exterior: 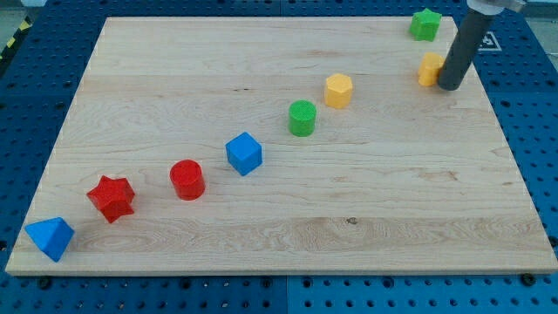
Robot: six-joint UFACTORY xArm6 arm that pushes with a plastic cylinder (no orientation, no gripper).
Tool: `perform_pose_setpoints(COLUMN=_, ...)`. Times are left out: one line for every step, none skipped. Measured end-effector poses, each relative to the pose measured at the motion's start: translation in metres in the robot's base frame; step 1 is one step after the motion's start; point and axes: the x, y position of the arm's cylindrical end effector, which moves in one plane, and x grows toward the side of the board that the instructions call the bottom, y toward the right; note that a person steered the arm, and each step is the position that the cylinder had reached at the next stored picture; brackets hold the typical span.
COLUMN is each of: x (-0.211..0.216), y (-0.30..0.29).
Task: Push the yellow heart slightly left
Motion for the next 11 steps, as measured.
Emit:
perform_pose_setpoints(x=-0.004, y=-0.008)
perform_pose_setpoints(x=-0.007, y=-0.01)
perform_pose_setpoints(x=0.007, y=0.006)
perform_pose_setpoints(x=0.004, y=0.028)
perform_pose_setpoints(x=-0.022, y=0.033)
perform_pose_setpoints(x=-0.036, y=0.032)
perform_pose_setpoints(x=-0.043, y=0.021)
perform_pose_setpoints(x=-0.043, y=0.007)
perform_pose_setpoints(x=-0.043, y=-0.004)
perform_pose_setpoints(x=-0.043, y=-0.016)
perform_pose_setpoints(x=-0.043, y=-0.022)
